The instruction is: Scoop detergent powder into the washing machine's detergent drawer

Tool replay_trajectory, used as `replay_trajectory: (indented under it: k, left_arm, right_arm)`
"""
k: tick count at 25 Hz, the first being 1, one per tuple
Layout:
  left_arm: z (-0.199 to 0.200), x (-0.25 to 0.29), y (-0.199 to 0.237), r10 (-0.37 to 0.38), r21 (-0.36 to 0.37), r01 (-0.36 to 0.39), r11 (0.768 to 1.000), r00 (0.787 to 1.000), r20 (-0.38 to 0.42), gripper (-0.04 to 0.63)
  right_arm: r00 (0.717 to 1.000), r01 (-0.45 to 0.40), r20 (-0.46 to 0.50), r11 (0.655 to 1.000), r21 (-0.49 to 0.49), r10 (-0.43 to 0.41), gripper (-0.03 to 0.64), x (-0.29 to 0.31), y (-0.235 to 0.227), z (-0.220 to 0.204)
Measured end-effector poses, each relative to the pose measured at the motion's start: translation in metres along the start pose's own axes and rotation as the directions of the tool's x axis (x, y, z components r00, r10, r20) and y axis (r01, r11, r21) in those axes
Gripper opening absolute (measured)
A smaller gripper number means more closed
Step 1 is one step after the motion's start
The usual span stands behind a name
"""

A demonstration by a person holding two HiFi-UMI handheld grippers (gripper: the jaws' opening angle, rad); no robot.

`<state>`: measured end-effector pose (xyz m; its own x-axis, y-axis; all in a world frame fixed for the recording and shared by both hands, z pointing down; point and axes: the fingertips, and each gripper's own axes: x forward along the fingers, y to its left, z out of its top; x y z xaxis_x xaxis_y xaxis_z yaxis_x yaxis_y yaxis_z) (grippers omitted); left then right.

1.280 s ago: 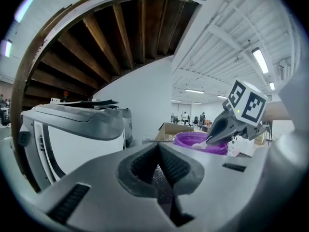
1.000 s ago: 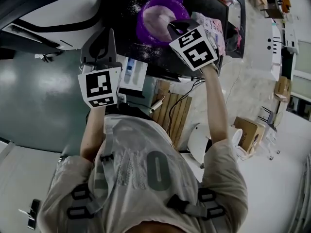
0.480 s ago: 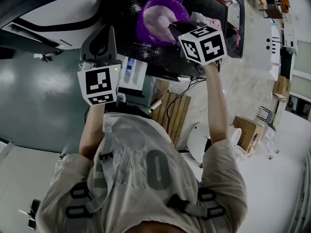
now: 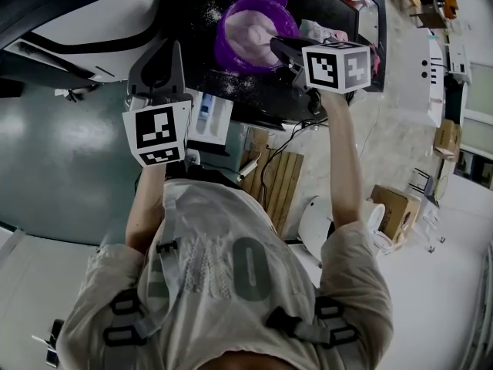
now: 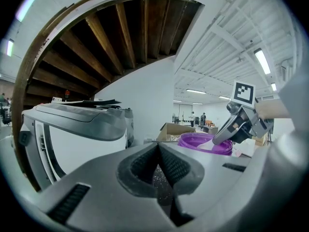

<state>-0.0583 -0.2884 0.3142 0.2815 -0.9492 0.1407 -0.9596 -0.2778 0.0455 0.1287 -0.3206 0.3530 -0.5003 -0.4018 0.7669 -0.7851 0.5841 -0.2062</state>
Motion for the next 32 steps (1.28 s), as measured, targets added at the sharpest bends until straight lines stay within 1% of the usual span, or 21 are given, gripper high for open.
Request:
replay_trajectory:
  k: [1,3,5,8,11,13,15,18,21,24,27,30,32]
  left_arm:
    - [0.0,0.0,0.0,0.0,-0.001,0.0,1.0,1.0,0.001,0.02]
    - [0.0,0.0,0.0,0.003,-0.005,-0.003,1.0,1.0,0.002,0.02]
    - [0.0,0.0,0.0,0.005,-0.008,-0.005,1.0,1.0,0.001,0.02]
    - [-0.002,-0.001,-0.001,0.005,-0.015,-0.005,1.0,1.0,0.001,0.02]
    - [-0.003,-0.003,0.0,0.009,-0.018,-0.009,1.0,1.0,0.0,0.02]
    - [-0.004,-0.005,0.001,0.012,-0.019,-0.012,1.0,1.0,0.0,0.02]
    - [-0.004,-0.007,0.002,0.016,-0.019,-0.016,1.0,1.0,0.001,0.02]
    - [-0.002,-0.008,0.006,0.024,-0.019,-0.024,1.0,1.0,0.001,0.02]
    - [0.0,-0.008,0.007,0.029,-0.017,-0.029,0.999,1.0,0.003,0.02]
    - [0.006,-0.008,0.005,0.022,-0.005,-0.022,1.0,1.0,0.012,0.02]
    - [0.012,-0.008,0.002,0.012,0.011,-0.012,1.0,1.0,0.02,0.02]
    - [0.015,-0.008,-0.002,-0.001,0.028,0.001,1.0,1.0,0.023,0.02]
    - [0.019,-0.009,-0.006,-0.012,0.043,0.01,0.999,1.0,0.027,0.02]
  right_arm:
    - [0.999,0.031,-0.015,0.999,-0.039,-0.031,0.011,0.0,-0.002,-0.003]
    - [0.992,0.095,-0.063,0.983,-0.158,-0.106,0.011,0.003,-0.003,-0.008]
    - [0.984,0.111,-0.107,0.962,-0.249,-0.141,0.011,0.007,0.002,-0.01]
    - [0.979,0.068,-0.165,0.951,-0.3,-0.122,0.011,0.011,0.012,-0.013]
    - [0.977,0.005,-0.201,0.957,-0.289,-0.065,0.011,0.013,0.022,-0.016]
    - [0.978,-0.029,-0.205,0.966,-0.256,-0.025,0.011,0.012,0.027,-0.017]
    - [0.981,-0.054,-0.195,0.978,-0.2,0.015,0.011,0.009,0.029,-0.017]
    - [0.985,-0.097,-0.148,0.993,-0.074,0.085,0.011,0.005,0.029,-0.011]
    - [0.986,-0.146,-0.071,0.987,0.065,0.15,0.011,0.001,0.029,-0.006]
    - [0.981,-0.194,0.026,0.963,0.188,0.193,0.011,-0.006,0.026,-0.001]
    - [0.968,-0.246,0.129,0.926,0.286,0.217,0.011,-0.012,0.024,0.004]
    - [0.948,-0.291,0.234,0.884,0.366,0.216,0.011,-0.017,0.021,0.006]
    - [0.925,-0.337,0.314,0.846,0.414,0.215,0.011,-0.023,0.02,0.007]
